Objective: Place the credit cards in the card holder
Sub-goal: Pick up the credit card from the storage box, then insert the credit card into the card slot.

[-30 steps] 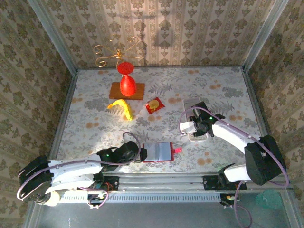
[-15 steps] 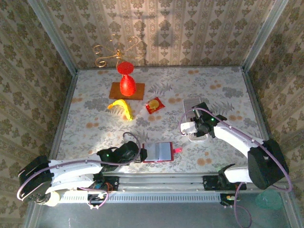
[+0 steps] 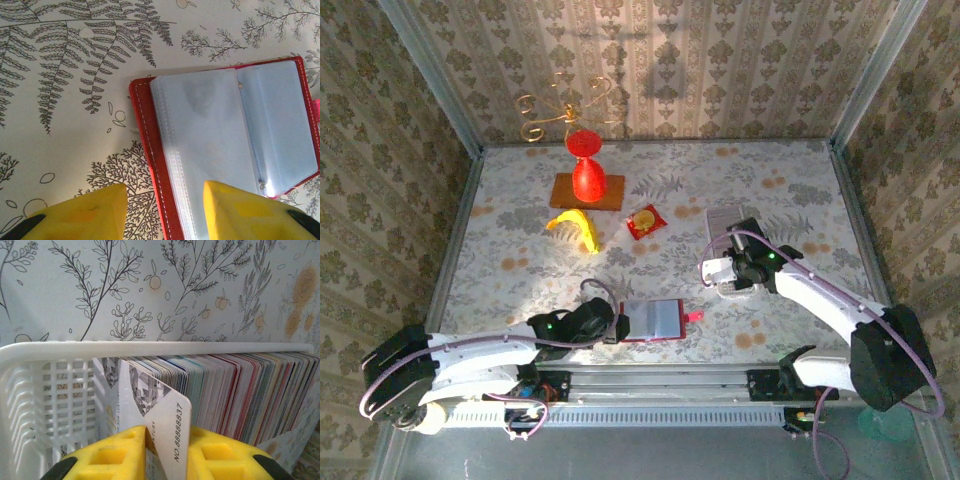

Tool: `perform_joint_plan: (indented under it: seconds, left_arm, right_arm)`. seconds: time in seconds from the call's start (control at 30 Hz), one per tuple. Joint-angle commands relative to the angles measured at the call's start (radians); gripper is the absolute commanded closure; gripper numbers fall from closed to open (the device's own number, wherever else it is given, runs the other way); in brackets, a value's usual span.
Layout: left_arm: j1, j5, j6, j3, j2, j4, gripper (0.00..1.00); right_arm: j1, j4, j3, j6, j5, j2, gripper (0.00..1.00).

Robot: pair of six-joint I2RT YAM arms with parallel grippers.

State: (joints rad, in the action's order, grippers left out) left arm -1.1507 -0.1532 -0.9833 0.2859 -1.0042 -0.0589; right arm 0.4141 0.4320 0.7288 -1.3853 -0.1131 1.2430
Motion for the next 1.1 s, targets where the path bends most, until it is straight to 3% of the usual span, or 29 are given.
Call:
perform_joint_plan:
  seconds: [0.0,0.3,0.47,0.67,0.9,1.07]
  left_arm:
    - [0.000,0.005,-0.002,0.025,-0.001,0.005,0.56]
    - [-0.001,0.007,0.002,0.038,0.001,-0.010,0.50]
    - [-0.003,0.009,0.014,0.056,-0.003,-0.025,0.45]
    - [-0.004,0.003,0.017,0.086,-0.032,-0.057,0.39]
    - [-0.004,-0.006,0.030,0.124,-0.079,-0.100,0.35]
    - [-0.009,-0.007,0.041,0.165,-0.125,-0.128,0.34]
  right_arm:
    - [0.016,0.007,-0.008,0.018,-0.031,-0.051,0.81]
    - [0.141,0.182,-0.029,0.150,-0.060,-0.165,0.99]
    - [0.279,0.222,-0.022,0.361,-0.069,-0.291,1.00]
    - [0.428,0.137,-0.025,0.889,-0.032,-0.424,1.00]
    - [0.435,-0.090,-0.093,1.749,0.098,-0.389,1.00]
    - [0.436,-0.274,-0.155,2.146,0.217,-0.290,1.00]
